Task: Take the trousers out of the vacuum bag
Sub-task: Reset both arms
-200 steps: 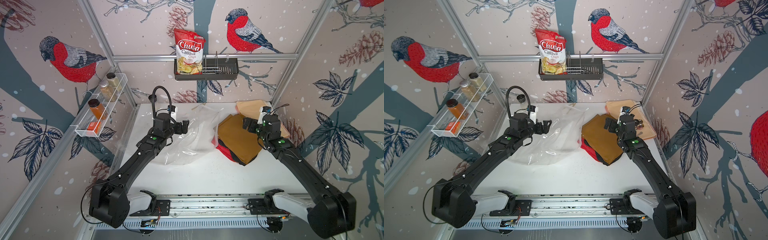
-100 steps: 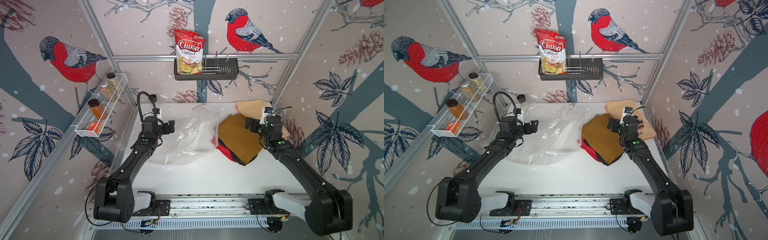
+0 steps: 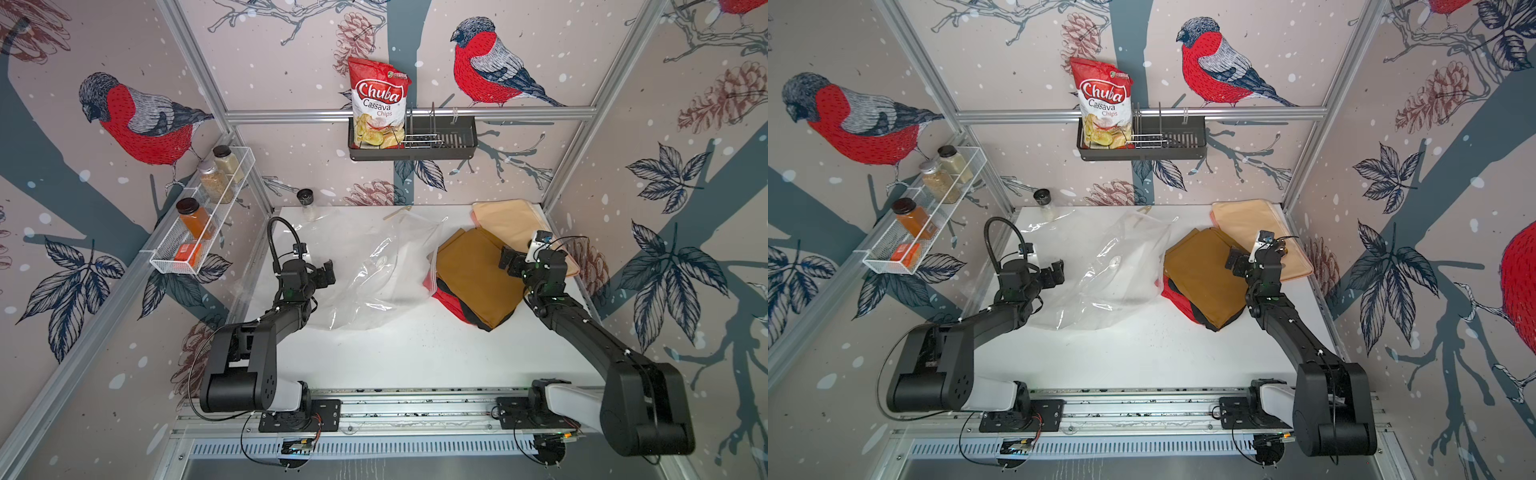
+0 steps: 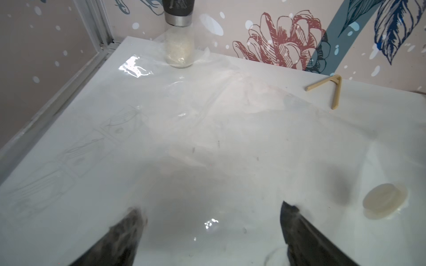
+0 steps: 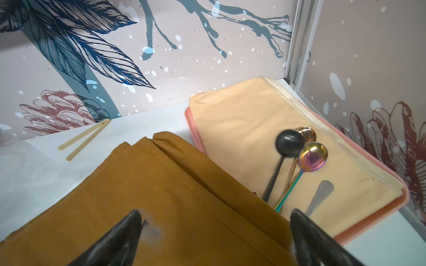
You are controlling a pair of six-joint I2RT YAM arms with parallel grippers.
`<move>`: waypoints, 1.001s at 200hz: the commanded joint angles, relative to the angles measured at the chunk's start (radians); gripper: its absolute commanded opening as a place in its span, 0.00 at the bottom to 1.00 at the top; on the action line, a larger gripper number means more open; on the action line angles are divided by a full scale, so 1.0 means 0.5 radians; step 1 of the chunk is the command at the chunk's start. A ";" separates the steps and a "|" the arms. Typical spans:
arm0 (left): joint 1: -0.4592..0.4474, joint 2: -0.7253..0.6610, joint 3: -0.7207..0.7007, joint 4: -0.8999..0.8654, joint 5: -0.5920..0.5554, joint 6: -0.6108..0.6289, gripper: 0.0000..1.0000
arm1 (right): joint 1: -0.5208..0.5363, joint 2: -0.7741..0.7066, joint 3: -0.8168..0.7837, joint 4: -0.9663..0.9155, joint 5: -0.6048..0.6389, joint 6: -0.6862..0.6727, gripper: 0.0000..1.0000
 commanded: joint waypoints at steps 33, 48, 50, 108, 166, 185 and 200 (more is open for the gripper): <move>0.029 0.049 -0.263 0.775 -0.083 0.136 0.96 | -0.098 0.084 -0.144 0.353 0.051 -0.016 1.00; 0.047 0.057 -0.333 0.926 -0.048 0.137 0.96 | -0.109 0.146 -0.196 0.433 0.054 -0.013 1.00; 0.047 0.060 -0.339 0.935 -0.041 0.137 0.96 | -0.111 0.149 -0.203 0.445 0.056 -0.013 1.00; 0.047 0.091 -0.465 1.199 0.022 0.165 0.96 | -0.140 0.229 -0.498 1.016 0.104 -0.050 1.00; 0.046 0.112 -0.560 1.409 0.063 0.186 0.96 | -0.145 0.390 -0.705 1.617 0.053 -0.107 1.00; 0.044 0.155 -0.669 1.606 0.054 0.181 0.96 | -0.135 0.459 -0.771 1.815 0.046 -0.121 1.00; 0.049 0.240 -0.740 1.852 0.026 0.152 0.96 | -0.133 0.540 -0.826 1.992 0.049 -0.123 1.00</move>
